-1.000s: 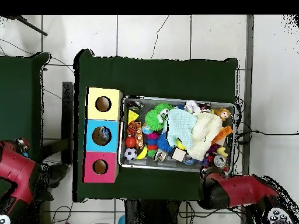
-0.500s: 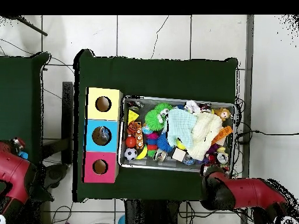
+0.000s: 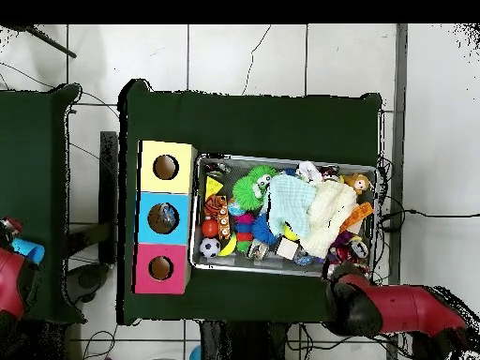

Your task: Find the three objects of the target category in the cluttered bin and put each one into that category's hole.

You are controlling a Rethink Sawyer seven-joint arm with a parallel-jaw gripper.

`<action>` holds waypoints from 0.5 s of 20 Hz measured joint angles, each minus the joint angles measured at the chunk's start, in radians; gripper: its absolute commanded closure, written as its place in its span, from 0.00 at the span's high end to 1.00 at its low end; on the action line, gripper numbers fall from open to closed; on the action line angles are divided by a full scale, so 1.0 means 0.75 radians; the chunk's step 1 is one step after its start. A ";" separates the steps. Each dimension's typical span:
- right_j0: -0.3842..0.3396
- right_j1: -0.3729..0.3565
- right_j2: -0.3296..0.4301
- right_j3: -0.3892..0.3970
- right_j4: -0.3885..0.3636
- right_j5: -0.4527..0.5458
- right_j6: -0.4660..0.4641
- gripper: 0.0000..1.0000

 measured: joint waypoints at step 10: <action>-0.036 -0.009 0.085 0.019 0.002 0.011 0.000 1.00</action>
